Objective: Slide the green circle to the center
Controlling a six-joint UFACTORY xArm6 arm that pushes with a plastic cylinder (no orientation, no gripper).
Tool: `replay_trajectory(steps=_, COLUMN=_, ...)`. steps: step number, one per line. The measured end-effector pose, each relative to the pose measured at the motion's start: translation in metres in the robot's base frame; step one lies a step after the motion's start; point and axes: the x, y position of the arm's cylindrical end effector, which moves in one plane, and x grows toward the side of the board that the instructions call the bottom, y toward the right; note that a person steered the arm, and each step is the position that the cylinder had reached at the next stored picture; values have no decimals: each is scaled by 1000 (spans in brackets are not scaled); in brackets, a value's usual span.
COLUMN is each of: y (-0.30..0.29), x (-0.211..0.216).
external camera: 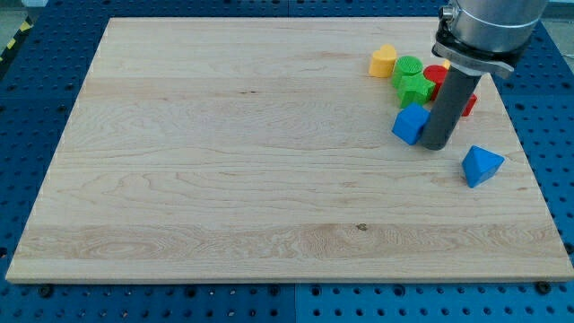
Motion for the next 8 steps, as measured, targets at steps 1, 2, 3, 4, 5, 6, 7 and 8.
replay_trajectory(steps=1, y=-1, x=-11)
replay_trajectory(steps=2, y=-9, x=-8)
replay_trajectory(steps=3, y=-29, x=-7)
replay_trajectory(steps=4, y=-46, x=-7)
replay_trajectory(steps=5, y=-51, x=-15)
replay_trajectory(steps=6, y=-51, x=-21)
replay_trajectory(steps=7, y=-51, x=-32)
replay_trajectory(steps=8, y=-51, x=-33)
